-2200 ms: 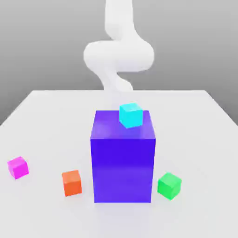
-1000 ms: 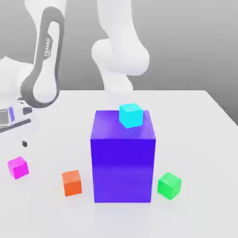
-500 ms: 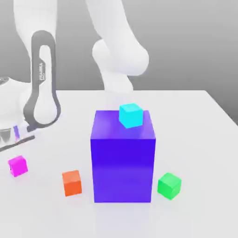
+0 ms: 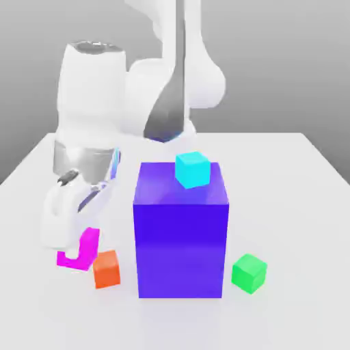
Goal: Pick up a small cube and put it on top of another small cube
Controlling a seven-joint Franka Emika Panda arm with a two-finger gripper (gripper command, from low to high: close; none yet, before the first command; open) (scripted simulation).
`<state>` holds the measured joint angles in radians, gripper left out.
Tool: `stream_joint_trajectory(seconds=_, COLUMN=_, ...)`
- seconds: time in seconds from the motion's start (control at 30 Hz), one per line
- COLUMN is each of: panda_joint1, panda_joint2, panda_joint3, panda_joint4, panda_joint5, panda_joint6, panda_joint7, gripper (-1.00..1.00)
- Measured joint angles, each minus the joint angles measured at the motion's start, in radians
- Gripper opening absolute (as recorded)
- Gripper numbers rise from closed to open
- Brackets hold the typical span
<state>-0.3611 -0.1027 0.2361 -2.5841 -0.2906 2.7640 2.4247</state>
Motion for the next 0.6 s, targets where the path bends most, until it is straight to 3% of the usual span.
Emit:
stream_joint_trajectory(seconds=0.1, panda_joint1=0.068, panda_joint2=-0.038, panda_joint3=0.093, panda_joint4=0.005, panda_joint5=-0.041, panda_joint6=-0.016, panda_joint7=0.059, gripper=-1.00)
stream_joint_trajectory(seconds=0.23, panda_joint1=0.169, panda_joint2=-0.059, panda_joint3=0.216, panda_joint4=-0.056, panda_joint5=0.003, panda_joint6=-0.038, panda_joint7=0.200, gripper=-1.00)
stream_joint_trajectory(seconds=0.5, panda_joint1=0.244, panda_joint2=-0.064, panda_joint3=0.256, panda_joint4=-0.153, panda_joint5=0.264, panda_joint6=-0.082, panda_joint7=0.432, gripper=-1.00)
stream_joint_trajectory(seconds=0.6, panda_joint1=0.147, panda_joint2=-0.075, panda_joint3=0.395, panda_joint4=-0.187, panda_joint5=0.431, panda_joint6=-0.094, panda_joint7=0.468, gripper=-1.00)
